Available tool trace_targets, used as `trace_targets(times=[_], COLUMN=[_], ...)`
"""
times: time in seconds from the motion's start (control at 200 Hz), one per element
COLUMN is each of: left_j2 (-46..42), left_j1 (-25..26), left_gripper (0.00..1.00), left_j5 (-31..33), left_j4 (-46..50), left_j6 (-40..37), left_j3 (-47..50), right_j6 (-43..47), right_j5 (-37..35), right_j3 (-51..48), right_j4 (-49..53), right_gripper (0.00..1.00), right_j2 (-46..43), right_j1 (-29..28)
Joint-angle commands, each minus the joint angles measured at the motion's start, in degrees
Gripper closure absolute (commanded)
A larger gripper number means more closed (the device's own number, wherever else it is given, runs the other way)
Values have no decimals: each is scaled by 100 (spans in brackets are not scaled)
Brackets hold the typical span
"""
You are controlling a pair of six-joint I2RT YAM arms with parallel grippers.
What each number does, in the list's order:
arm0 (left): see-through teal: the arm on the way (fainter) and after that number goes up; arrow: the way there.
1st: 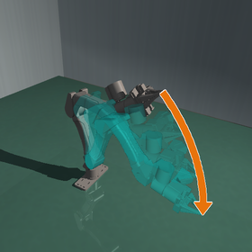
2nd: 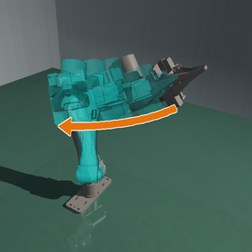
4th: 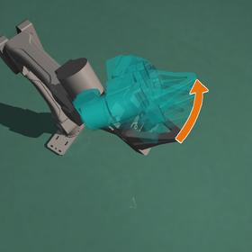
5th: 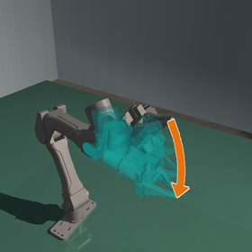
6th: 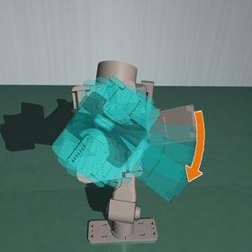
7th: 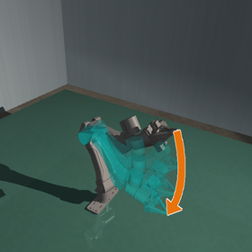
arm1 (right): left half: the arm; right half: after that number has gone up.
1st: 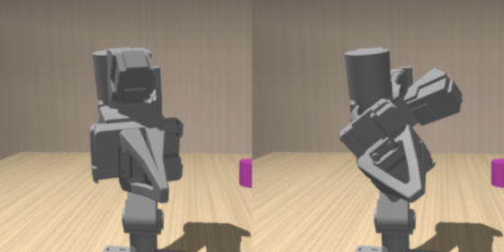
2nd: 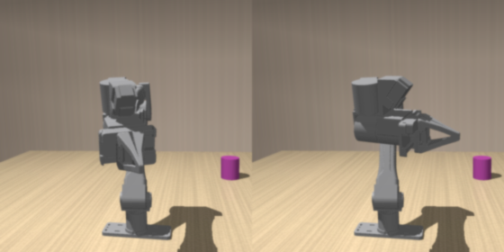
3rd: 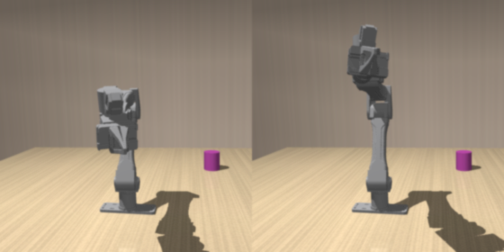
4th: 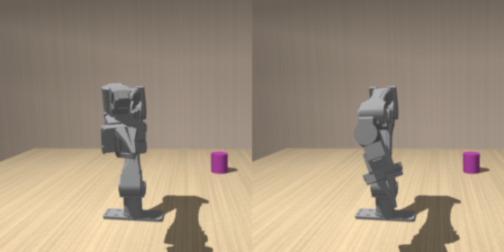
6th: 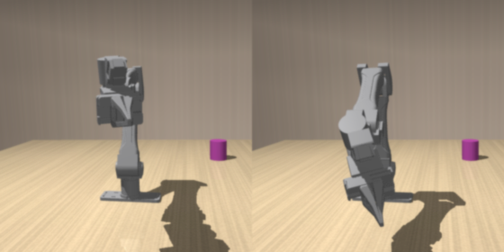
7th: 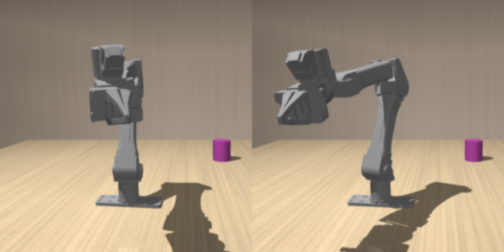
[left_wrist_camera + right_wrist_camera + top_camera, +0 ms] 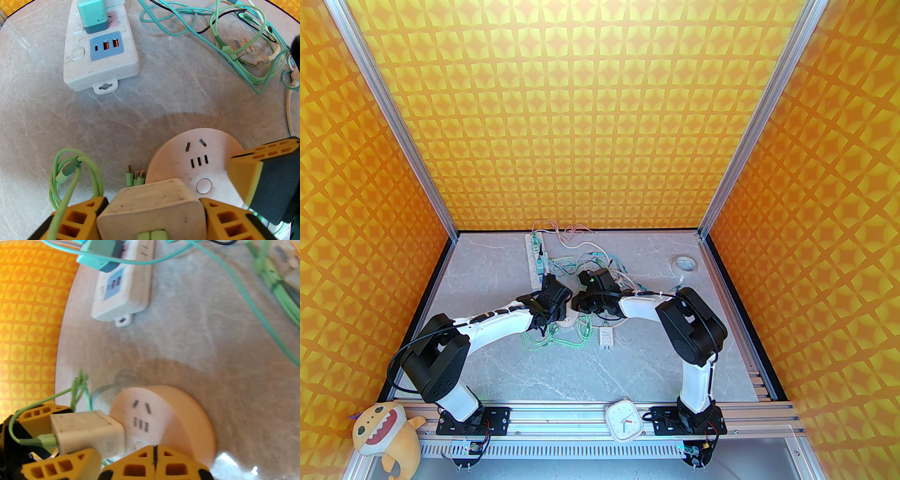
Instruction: Pull the plug off the socket
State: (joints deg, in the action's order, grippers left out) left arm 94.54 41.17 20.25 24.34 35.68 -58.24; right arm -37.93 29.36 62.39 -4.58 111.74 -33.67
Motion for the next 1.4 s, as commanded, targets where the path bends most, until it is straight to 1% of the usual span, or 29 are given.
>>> trace_targets(times=[0.0,0.11,0.33,0.405,0.52,0.635,0.76,0.91,1.04,1.15,1.22,1.305,1.395], left_j2=[89,103,101,53,-105,-119,133,506,634,575,465,188,-205], left_j1=[-41,-39,-39,-64,-160,-132,45,360,476,464,371,193,-109], left_gripper=[46,46,46,47,48,48,49,51,51,51,52,52,51], left_j5=[-218,-233,-236,-240,-441,-428,-89,522,677,676,610,332,-125], left_j4=[142,179,363,394,272,326,670,1048,1126,1070,1053,890,614], left_j6=[-143,-146,-77,11,140,-11,-194,-262,-254,-179,-74,34,210], left_j3=[-90,-126,-333,-372,-288,-358,-623,-938,-1023,-971,-912,-720,-404], right_j6=[-118,-4,394,440,460,488,512,561,598,629,636,642,655], right_j5=[306,140,-595,-639,-679,-747,-808,-888,-976,-1017,-1038,-1073,-1096], right_j3=[186,283,428,417,371,375,401,453,495,515,511,511,512], right_j4=[-132,120,998,1065,1067,1110,1168,1274,1371,1431,1442,1471,1477], right_gripper=[100,100,100,100,100,100,100,100,100,100,100,100,100], right_j2=[196,315,511,558,545,520,519,550,601,629,633,641,639], right_j1=[-17,-17,-16,-17,-26,-34,-61,-109,-138,-163,-167,-166,-176])
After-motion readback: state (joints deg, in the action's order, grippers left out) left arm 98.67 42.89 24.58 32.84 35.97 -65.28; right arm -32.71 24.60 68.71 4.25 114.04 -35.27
